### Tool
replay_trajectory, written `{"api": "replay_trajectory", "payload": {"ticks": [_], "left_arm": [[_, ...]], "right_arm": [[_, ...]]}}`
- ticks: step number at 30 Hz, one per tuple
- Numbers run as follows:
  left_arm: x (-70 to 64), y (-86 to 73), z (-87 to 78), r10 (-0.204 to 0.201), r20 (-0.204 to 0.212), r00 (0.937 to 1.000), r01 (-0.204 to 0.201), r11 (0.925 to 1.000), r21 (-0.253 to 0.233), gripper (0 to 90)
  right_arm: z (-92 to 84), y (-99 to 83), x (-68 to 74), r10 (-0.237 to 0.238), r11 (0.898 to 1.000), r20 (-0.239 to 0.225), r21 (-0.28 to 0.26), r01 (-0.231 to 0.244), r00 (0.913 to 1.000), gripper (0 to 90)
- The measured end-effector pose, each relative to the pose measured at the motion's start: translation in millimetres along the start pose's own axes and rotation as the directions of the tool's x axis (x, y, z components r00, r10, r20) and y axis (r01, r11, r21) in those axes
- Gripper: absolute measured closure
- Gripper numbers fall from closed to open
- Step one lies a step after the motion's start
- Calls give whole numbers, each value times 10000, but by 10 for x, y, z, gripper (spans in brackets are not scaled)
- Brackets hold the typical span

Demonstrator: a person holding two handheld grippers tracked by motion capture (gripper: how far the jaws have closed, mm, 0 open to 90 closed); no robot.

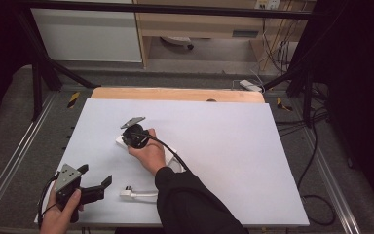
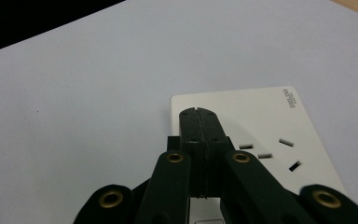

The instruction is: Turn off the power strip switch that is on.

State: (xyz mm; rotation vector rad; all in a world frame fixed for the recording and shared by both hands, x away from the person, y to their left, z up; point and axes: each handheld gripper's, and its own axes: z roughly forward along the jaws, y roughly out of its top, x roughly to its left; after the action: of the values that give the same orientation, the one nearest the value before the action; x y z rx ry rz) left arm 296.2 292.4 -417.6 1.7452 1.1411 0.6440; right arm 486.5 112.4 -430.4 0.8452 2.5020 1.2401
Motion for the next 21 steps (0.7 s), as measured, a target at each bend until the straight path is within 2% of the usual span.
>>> {"api": "replay_trajectory", "payload": {"ticks": [4, 21], "left_arm": [[6, -1, -2, 5, -23, 10000, -5, 10000, -4, 51], [2, -2, 0, -1, -14, 10000, 1, 10000, 16, 51]], "right_arm": [[27, 1, 7, -100, 9999, 3, 107, 99, 10000, 900], [30, 1, -27, -11, 10000, 109, 77, 11, 9999, 900]]}}
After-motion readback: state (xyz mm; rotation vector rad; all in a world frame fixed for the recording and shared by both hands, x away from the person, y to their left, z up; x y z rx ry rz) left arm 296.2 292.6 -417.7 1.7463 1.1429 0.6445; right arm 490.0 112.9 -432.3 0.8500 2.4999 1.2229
